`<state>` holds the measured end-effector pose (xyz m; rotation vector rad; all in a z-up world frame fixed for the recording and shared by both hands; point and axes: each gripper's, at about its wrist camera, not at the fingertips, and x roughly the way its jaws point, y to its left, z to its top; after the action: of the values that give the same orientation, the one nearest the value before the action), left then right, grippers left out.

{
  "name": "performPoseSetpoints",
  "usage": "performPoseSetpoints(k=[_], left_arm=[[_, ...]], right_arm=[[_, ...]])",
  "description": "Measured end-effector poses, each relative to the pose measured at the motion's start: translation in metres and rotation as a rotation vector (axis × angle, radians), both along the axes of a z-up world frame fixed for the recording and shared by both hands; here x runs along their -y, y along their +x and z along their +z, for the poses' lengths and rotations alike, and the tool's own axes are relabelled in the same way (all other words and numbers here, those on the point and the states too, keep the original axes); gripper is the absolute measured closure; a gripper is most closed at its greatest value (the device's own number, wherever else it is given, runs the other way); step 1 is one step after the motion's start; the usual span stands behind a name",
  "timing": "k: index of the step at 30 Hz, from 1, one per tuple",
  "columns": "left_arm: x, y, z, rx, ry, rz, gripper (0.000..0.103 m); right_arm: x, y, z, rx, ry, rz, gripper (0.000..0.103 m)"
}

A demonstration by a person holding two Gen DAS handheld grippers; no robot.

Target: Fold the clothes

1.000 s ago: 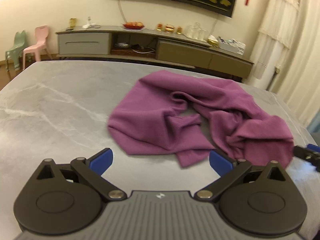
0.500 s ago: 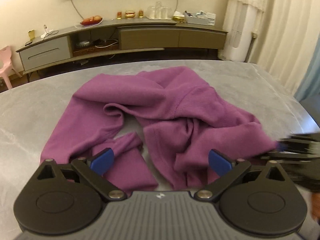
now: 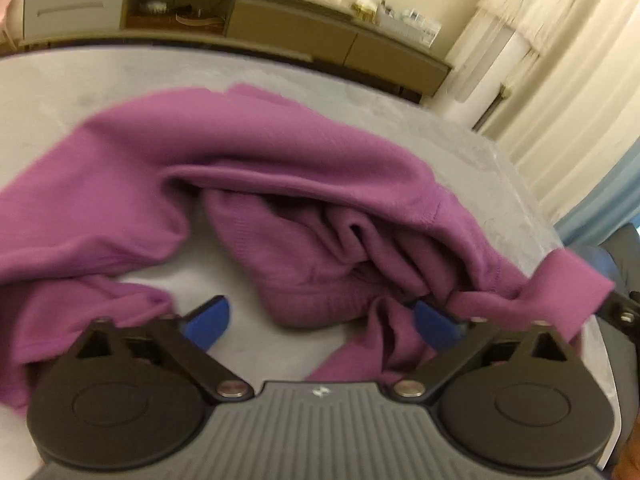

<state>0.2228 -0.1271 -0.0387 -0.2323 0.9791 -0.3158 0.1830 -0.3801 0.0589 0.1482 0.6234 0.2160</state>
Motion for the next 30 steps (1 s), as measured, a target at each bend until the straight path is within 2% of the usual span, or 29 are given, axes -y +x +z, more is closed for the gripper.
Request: performPoseSetpoints(k=[1,2,3,5,6,7,10,11,13,14,15,16,17,18,19,20,21,23,24,26,28,30], left_arm=[[-0.001,0.005,0.001,-0.010,-0.001,0.007,0.052],[-0.003,0.010,0.002,-0.020,-0.004,0.015,0.072],[-0.006,0.015,0.003,-0.031,-0.007,0.022,0.085],[-0.025,0.011,0.021,-0.001,-0.080,0.047,0.088],[-0.037,-0.003,0.040,0.058,-0.093,0.046,0.090],[-0.049,-0.018,0.060,0.123,-0.104,0.043,0.103],[-0.093,-0.083,0.101,0.327,-0.051,0.049,0.102],[-0.109,-0.089,0.094,0.281,-0.030,0.068,0.102],[-0.141,-0.087,0.056,0.093,-0.040,0.088,0.102],[-0.153,-0.093,0.043,0.056,-0.040,0.104,0.098],[-0.162,-0.102,0.035,0.054,-0.050,0.109,0.085],[-0.168,-0.111,0.031,0.071,-0.071,0.110,0.060],[-0.173,-0.117,0.027,0.094,-0.091,0.114,0.045],[-0.176,-0.123,0.025,0.122,-0.090,0.132,0.023],[-0.176,-0.124,0.026,0.140,-0.074,0.142,0.015],[-0.175,-0.124,0.027,0.155,-0.057,0.150,0.015],[-0.175,-0.124,0.028,0.171,-0.039,0.158,0.015],[-0.186,-0.124,0.024,0.169,-0.047,0.192,0.013],[-0.193,-0.123,0.022,0.166,-0.053,0.211,0.009],[-0.214,-0.121,0.022,0.112,-0.039,0.272,0.007],[-0.240,-0.119,0.018,0.073,-0.021,0.365,0.007],[-0.269,-0.121,0.023,0.079,-0.045,0.468,0.007]], right_arm=[[0.001,0.001,-0.001,-0.002,0.002,-0.009,0.044],[0.005,0.000,-0.001,-0.003,0.011,-0.018,0.044],[0.008,-0.001,-0.002,-0.003,0.020,-0.027,0.044],[0.013,-0.003,0.005,0.024,0.035,-0.039,0.044],[0.014,-0.004,0.008,0.044,0.043,-0.045,0.044],[0.015,-0.006,0.011,0.063,0.050,-0.050,0.043],[0.011,-0.007,0.012,0.075,0.024,-0.041,0.034],[0.010,-0.008,0.011,0.077,0.015,-0.037,0.034],[-0.003,-0.004,0.005,0.043,-0.014,0.008,0.034],[-0.010,-0.004,0.003,0.036,-0.029,0.033,0.034],[-0.020,-0.009,0.005,0.064,-0.054,0.057,0.034],[-0.030,-0.013,0.007,0.091,-0.080,0.081,0.034],[-0.042,-0.016,0.011,0.119,-0.110,0.101,0.033],[-0.059,-0.019,0.017,0.140,-0.141,0.138,0.032],[-0.076,-0.021,0.022,0.159,-0.171,0.177,0.032],[-0.097,-0.020,0.026,0.169,-0.202,0.231,0.030],[-0.118,-0.020,0.031,0.178,-0.234,0.285,0.024],[-0.163,-0.016,0.030,0.183,-0.296,0.402,0.015],[-0.187,-0.014,0.026,0.179,-0.327,0.463,0.015],[-0.234,-0.009,0.017,0.169,-0.388,0.586,0.015],[-0.278,-0.008,-0.001,0.148,-0.446,0.692,0.015],[-0.315,-0.002,-0.024,0.118,-0.500,0.753,0.016]])
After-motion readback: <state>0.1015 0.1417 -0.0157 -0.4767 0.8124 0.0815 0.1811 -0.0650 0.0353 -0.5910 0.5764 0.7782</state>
